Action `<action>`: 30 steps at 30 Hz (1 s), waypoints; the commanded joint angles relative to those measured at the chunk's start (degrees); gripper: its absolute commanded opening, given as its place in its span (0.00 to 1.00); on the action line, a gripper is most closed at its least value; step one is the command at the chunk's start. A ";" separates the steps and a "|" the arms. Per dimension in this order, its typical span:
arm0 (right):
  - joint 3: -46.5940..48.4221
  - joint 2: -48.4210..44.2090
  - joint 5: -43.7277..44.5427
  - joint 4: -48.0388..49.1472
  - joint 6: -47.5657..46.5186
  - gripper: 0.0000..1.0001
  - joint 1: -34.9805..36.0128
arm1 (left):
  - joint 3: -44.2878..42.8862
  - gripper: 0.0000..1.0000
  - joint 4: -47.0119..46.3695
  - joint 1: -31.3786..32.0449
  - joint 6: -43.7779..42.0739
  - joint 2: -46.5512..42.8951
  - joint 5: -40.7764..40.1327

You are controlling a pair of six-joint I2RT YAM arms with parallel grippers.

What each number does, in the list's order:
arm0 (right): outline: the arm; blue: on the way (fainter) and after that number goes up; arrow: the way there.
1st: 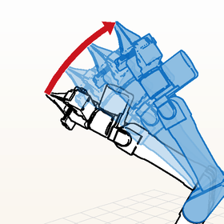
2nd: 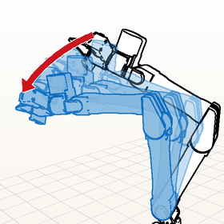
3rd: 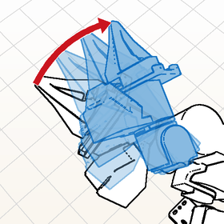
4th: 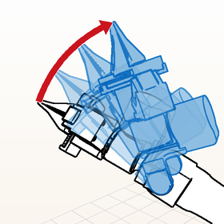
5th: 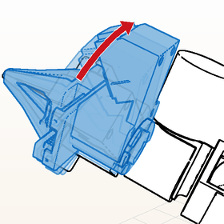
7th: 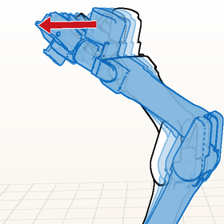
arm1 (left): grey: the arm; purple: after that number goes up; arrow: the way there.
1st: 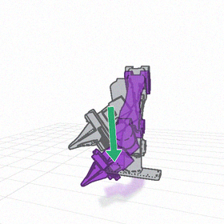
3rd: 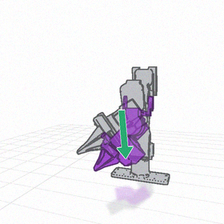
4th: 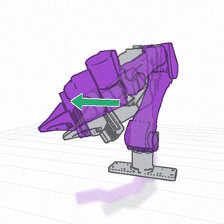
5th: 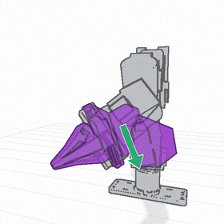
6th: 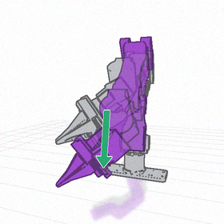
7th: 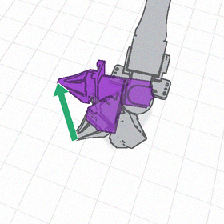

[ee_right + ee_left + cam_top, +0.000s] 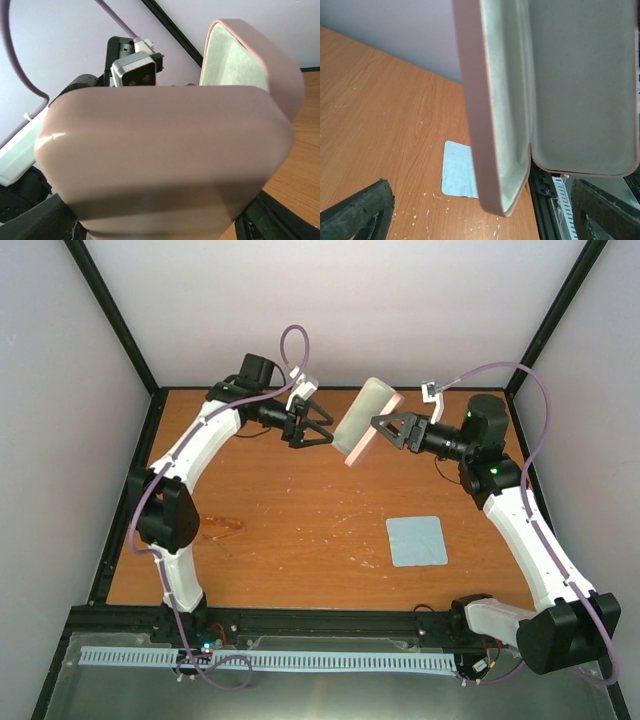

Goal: Organize the sunglasses
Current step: Place the sunglasses case at the center of the board.

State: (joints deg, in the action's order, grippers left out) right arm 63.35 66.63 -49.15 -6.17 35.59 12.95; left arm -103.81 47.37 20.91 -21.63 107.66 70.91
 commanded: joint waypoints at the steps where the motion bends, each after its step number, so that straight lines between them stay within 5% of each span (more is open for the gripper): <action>1: 1.94 -1.57 -1.61 2.03 0.15 0.27 0.14 | -1.92 0.95 -0.72 0.45 -1.17 2.61 0.99; 7: 1.98 -1.78 -1.50 1.80 0.11 0.27 0.20 | -5.32 0.82 -0.95 3.20 0.29 4.35 2.30; 17: 2.24 -1.86 -1.44 0.69 -0.45 0.27 0.15 | -5.61 0.43 -1.24 4.85 1.03 4.84 3.40; 22: 2.21 -1.68 -0.75 -0.01 -0.99 0.29 0.13 | -5.81 0.02 -0.04 4.85 0.72 4.68 3.67; 27: 2.26 -1.72 0.52 -2.32 -2.39 0.33 0.17 | -8.32 0.01 3.07 4.25 -1.97 4.58 1.25; 30: 2.40 -1.60 2.55 -4.91 -3.37 0.53 0.17 | -10.91 0.00 6.11 3.50 -4.10 4.73 -0.83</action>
State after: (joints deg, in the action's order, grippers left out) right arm 63.70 66.02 -49.82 -8.25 32.97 13.65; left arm -109.45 50.54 25.36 -19.40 112.36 70.59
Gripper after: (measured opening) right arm 0.685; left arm 0.125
